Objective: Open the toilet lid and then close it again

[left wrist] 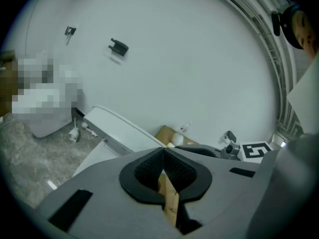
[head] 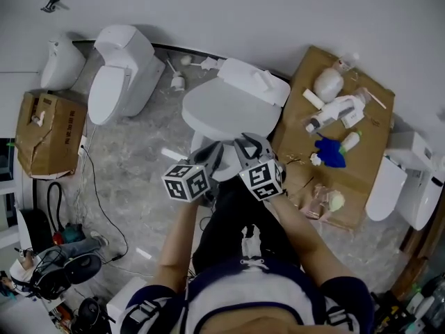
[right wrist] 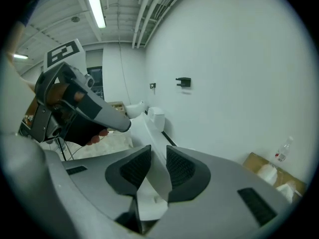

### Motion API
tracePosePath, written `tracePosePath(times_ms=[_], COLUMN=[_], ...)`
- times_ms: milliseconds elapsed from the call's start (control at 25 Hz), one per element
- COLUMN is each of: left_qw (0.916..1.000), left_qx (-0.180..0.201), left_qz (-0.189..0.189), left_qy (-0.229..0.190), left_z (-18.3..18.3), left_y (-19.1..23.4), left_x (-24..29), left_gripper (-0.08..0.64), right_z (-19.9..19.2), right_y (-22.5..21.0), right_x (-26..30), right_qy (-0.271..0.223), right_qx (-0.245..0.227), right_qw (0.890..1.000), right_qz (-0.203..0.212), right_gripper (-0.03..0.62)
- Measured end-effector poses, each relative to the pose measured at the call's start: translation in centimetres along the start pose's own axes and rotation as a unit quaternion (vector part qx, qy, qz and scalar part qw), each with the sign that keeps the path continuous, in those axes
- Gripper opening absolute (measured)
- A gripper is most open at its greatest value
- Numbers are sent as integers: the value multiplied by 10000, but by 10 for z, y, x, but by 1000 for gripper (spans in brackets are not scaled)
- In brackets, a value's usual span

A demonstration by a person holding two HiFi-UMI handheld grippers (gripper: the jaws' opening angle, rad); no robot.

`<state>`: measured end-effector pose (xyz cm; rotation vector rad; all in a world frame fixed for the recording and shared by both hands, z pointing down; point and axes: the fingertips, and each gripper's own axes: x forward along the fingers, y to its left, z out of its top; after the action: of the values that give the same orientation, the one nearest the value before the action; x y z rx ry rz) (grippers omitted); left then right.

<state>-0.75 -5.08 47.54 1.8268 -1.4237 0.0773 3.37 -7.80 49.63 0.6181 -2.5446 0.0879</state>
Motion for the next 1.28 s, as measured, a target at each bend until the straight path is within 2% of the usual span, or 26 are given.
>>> tracePosePath(times_ms=[640, 1080, 1280], left_qw=[9979, 9943, 9915], left_qx=[639, 968, 1169], left_qz=[-86, -442, -570], left_qy=[-81, 40, 89], left_z=[59, 89, 95], left_y=[-5, -12, -16], left_x=[17, 38, 50], left_gripper=[8, 8, 8], right_z=[31, 47, 52], right_y=[-62, -108, -125], right_x=[0, 5, 7], right_qy=[-41, 36, 71], right_qx=[563, 832, 988], right_qw=[9977, 9942, 9928], right_qz=[-370, -677, -676], right_gripper=[92, 83, 81])
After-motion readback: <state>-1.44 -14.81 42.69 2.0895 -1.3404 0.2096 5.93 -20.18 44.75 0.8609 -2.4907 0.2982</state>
